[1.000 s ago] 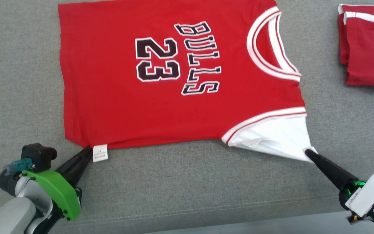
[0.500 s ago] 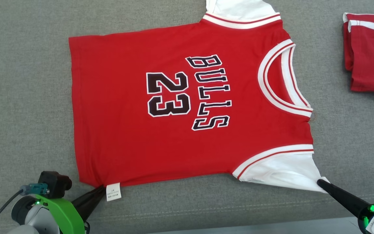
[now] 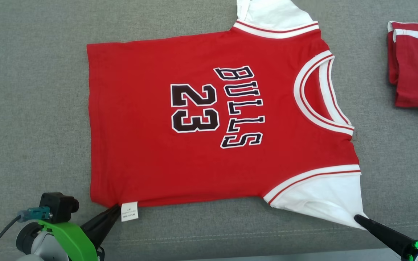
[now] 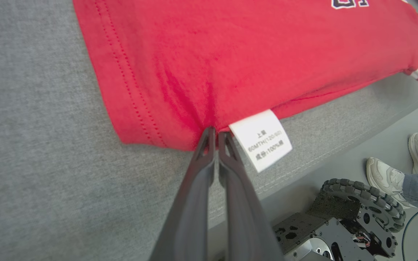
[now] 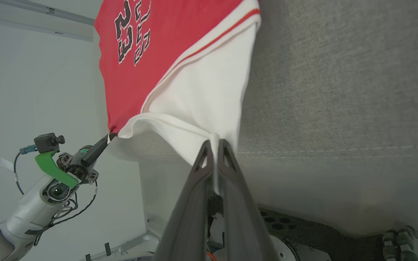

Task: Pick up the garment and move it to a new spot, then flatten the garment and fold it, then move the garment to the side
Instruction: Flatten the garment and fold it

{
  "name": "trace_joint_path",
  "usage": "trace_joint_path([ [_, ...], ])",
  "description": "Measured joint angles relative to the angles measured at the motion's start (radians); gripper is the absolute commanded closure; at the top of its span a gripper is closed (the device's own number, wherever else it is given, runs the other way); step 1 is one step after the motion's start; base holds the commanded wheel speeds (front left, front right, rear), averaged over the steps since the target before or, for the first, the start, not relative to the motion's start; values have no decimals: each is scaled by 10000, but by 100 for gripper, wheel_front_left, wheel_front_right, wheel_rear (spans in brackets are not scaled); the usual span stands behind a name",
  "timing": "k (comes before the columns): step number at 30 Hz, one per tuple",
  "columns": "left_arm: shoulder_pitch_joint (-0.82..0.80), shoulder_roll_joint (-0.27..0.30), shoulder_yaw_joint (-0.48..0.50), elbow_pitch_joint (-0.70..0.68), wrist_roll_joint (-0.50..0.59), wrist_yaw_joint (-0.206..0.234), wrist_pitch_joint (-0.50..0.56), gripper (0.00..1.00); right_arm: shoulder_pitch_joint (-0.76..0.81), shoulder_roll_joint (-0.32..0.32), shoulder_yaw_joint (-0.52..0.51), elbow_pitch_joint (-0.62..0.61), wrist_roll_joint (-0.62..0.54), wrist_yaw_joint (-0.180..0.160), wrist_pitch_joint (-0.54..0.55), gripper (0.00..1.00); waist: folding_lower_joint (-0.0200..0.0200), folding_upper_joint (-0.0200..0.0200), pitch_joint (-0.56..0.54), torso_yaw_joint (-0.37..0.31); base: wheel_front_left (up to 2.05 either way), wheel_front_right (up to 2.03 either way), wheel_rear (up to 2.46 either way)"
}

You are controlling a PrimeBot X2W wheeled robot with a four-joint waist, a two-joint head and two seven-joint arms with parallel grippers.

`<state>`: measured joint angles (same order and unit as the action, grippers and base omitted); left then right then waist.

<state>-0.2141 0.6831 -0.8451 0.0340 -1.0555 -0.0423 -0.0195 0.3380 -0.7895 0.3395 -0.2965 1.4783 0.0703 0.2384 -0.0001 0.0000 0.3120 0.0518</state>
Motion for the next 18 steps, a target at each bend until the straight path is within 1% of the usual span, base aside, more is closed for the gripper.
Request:
trace_joint_path([
  [5, 189, -6, -61, -75, -82, 79, 23, 100, 151, -127, 203, 140, -58, -6, 190, 100, 0, 0, -92, -46, 0, 0, 0],
  [6, 229, -12, -63, -61, -125, 109, 23, 98, 155, -176, 299, 182, -159, -6, 270, 100, 0, 0, -116, -57, 0, 0, 0],
  [8, 358, -69, -48, -25, -251, 153, 0, 73, 154, -272, 433, 255, -407, -13, 355, 100, 0, 0, -149, -102, 0, 0, 0],
  [9, 390, -167, -46, 38, -359, 165, -19, 64, 145, -324, 504, 313, -639, -15, 360, 89, 0, 0, -169, -118, 0, 0, 0],
  [10, 411, -378, -44, 159, -420, 207, -113, 51, 21, -422, 577, 428, -1340, -15, 347, 15, 0, 0, -222, -150, 0, 0, 0],
  [11, 417, -485, -13, 207, -424, 263, -213, 20, -101, -420, 571, 470, -1672, -40, 251, 0, 0, 0, -255, -163, 0, 0, 0],
  [12, 419, -579, 23, 247, -422, 362, -316, 4, -267, -366, 535, 497, -1925, -121, 98, 0, 0, 0, -289, -179, 0, 0, 0],
  [13, 418, -656, 63, 324, -414, 445, -424, 0, -439, -274, 495, 529, -2107, -197, -56, 0, 0, 0, -324, -192, 0, 0, 0],
  [16, 455, -777, 88, 581, -414, 621, -489, 0, -670, -130, 683, 543, -2619, -203, -151, 0, 0, 0, -452, -220, 0, 0, 0],
  [18, 581, -842, 56, 727, -474, 702, -470, 0, -663, -36, 945, 598, -2911, -290, -176, 0, 0, 0, -555, -229, 0, 0, 0],
])
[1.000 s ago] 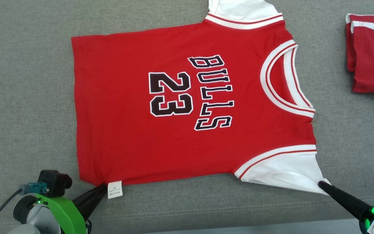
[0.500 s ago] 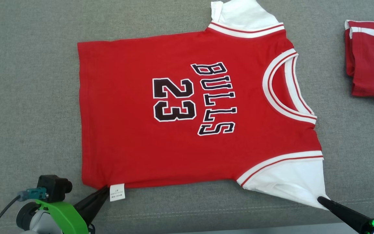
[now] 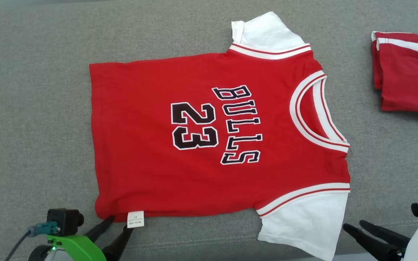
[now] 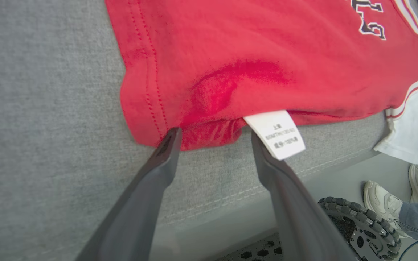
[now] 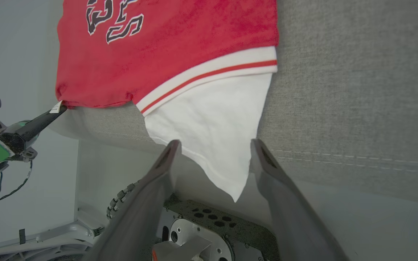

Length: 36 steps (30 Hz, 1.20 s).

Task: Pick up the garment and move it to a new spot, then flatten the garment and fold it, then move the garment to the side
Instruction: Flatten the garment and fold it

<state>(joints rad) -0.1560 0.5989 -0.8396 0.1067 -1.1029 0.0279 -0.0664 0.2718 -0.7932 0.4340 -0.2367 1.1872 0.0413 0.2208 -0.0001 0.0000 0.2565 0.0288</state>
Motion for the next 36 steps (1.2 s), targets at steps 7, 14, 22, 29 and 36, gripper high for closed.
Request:
trace_joint_path([
  [7, 710, -46, -516, 198, -313, -31, 579, 0, 301, 228, 777, 86, -190, 4, 148, 0, 0, 0, -507, -3, 0, 0, 0],
  [14, 903, 111, -245, 73, -529, 276, 389, 0, -47, 328, 2, 109, -1825, -554, -1083, 0, 0, 0, -1168, -47, 0, 0, 0],
  [22, 907, 128, 729, -176, 194, 706, -1264, 0, -485, 500, -280, -33, -4157, -1287, -2727, 0, 0, 0, -1730, -90, 0, 0, 0],
  [29, 1172, -102, 1509, -182, 713, 884, -1983, 0, -436, 1183, -23, 211, -5526, -1553, -4031, 0, 0, 0, -2015, -28, 0, 0, 0],
  [36, 2032, -288, 1893, -176, 945, 913, -1894, 0, -79, 1693, 75, 731, -6303, -1651, -4579, 0, 0, 0, -2190, 24, 0, 0, 0],
])
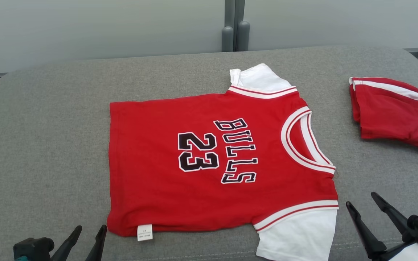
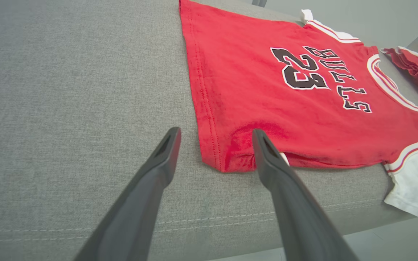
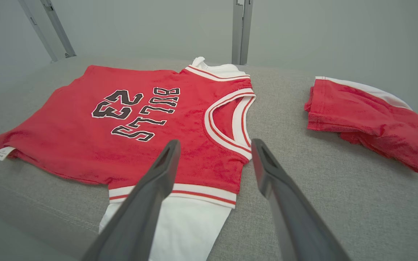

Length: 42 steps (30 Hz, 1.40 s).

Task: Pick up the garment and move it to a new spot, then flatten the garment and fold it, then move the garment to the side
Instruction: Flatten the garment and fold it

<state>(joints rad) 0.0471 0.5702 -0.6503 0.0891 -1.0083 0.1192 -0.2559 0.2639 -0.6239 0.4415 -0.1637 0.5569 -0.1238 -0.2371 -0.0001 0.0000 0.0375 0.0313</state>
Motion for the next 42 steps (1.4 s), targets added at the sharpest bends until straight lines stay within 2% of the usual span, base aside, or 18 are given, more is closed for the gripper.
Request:
trace_joint_path([
  [6, 371, -100, 522, -188, 426, 10, 4, 0, 292, 240, 15, 211, -251, 0, 2, 0, 0, 0, -8, 6, 0, 0, 0],
  [15, 662, -619, 1534, -662, 1018, 17, 4, 0, 323, 738, 19, 784, -527, -2, -2, 0, 0, 0, 363, -39, 0, 0, 0],
  [27, 674, -1348, 1352, -640, 1168, 40, 4, 0, 215, 1507, 711, 2543, -188, 29, 535, 0, 0, 0, 1511, 11, 0, 0, 0],
  [28, 590, -1438, 1377, -635, 1193, 40, 4, 0, -70, 1643, 867, 2719, -157, 224, 685, 0, 0, 0, 1728, 24, 0, 0, 0],
  [31, 375, -1478, 1394, -552, 1394, 40, 4, 0, -637, 1883, 1034, 3060, -98, 445, 892, 0, 0, 0, 2036, 33, 0, 0, 0],
  [36, -101, -1586, 1325, -351, 1547, -35, 4, 0, -957, 2080, 1005, 3507, 69, 564, 924, 0, 0, 0, 2345, 128, 0, 0, 0],
  [42, -128, -1747, 1484, -102, 1551, -48, 4, 0, -1149, 2109, 1097, 3935, 77, 884, 924, 0, 0, 0, 2408, 300, 0, 0, 0],
])
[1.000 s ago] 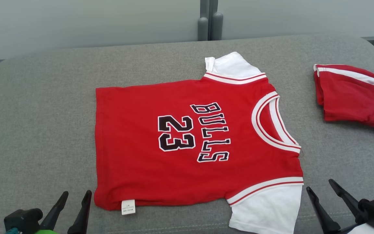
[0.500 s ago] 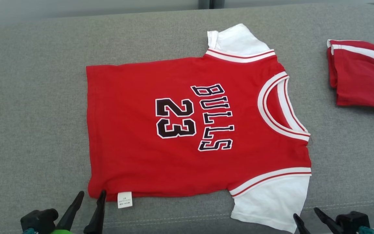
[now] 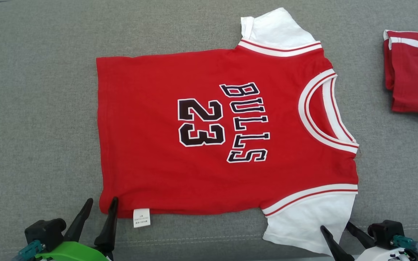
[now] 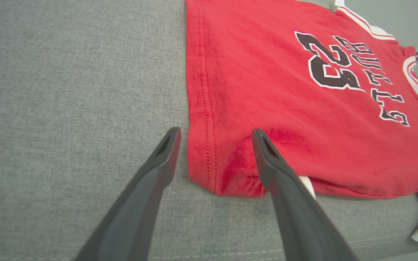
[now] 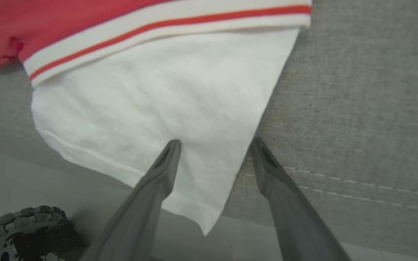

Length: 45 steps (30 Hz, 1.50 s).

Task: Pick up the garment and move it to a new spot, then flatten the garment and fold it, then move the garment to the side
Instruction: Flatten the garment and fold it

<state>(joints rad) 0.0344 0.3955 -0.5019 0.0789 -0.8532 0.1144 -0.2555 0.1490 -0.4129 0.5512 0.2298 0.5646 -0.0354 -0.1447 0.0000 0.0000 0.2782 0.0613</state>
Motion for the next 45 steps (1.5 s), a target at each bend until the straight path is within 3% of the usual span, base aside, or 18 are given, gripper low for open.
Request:
trace_joint_path([
  [3, 0, -104, 33, 79, 0, -13, 0, 0, -76, 59, 19, 205, 146, 163, 4, 0, 0, 0, -15, 27, 0, 0, 0],
  [4, 0, -140, 25, 94, -2, -44, 0, 0, -94, 59, 23, 272, 213, 221, 6, 10, 0, 0, -15, 33, 0, 0, 0],
  [5, 0, -173, 0, 117, -4, -92, 0, 0, -126, 61, 29, 332, 278, 295, 15, 29, 0, 0, -12, 37, 0, 0, 0],
  [7, 11, -232, -88, 176, -23, -127, -2, 0, -210, 36, 31, 476, 430, 481, 119, 33, 0, 0, 0, 41, 0, 0, 0],
  [9, 18, -268, -127, 205, -40, -196, 0, 0, -284, -19, 25, 606, 593, 719, 159, 59, 0, 0, 48, 37, 0, 0, 0],
  [10, 16, -286, -144, 251, -81, -290, 0, 0, -343, -61, 23, 685, 623, 821, 182, 76, 0, 0, 69, 34, 0, 0, 0],
  [11, 16, -286, -144, 251, -81, -290, 0, 0, -343, -61, 23, 685, 623, 821, 182, 76, 0, 0, 69, 34, 0, 0, 0],
  [12, 17, -309, -209, 332, -199, -453, 12, 0, -429, -125, 23, 855, 700, 1068, 234, 94, 0, 0, 82, 29, 0, 0, 0],
  [13, 17, -339, -215, 347, -313, -533, 69, 0, -461, -119, 27, 922, 790, 1162, 255, 99, 0, 0, 85, 24, 0, 0, 0],
  [19, 73, -500, -328, 351, -1058, -913, 535, 0, -657, -52, 38, 1221, 953, 1444, 320, 100, 0, 0, 83, -14, 0, 0, 0],
  [29, 337, -224, -48, 608, -1298, -685, 1020, 0, -840, -58, 121, 1630, 999, 1735, 121, 100, 0, 0, 70, -20, 0, 0, 0],
  [36, 256, -263, 92, 585, -1605, -719, 1185, 0, -969, -186, 261, 1883, 1104, 1939, -15, 100, 0, 0, 110, 101, 0, 0, 0],
  [45, 2, -416, 119, 662, -1914, -895, 1335, 0, -1243, -201, 585, 2109, 1104, 1942, -121, 100, 0, 0, 88, -14, 0, 0, 0],
])
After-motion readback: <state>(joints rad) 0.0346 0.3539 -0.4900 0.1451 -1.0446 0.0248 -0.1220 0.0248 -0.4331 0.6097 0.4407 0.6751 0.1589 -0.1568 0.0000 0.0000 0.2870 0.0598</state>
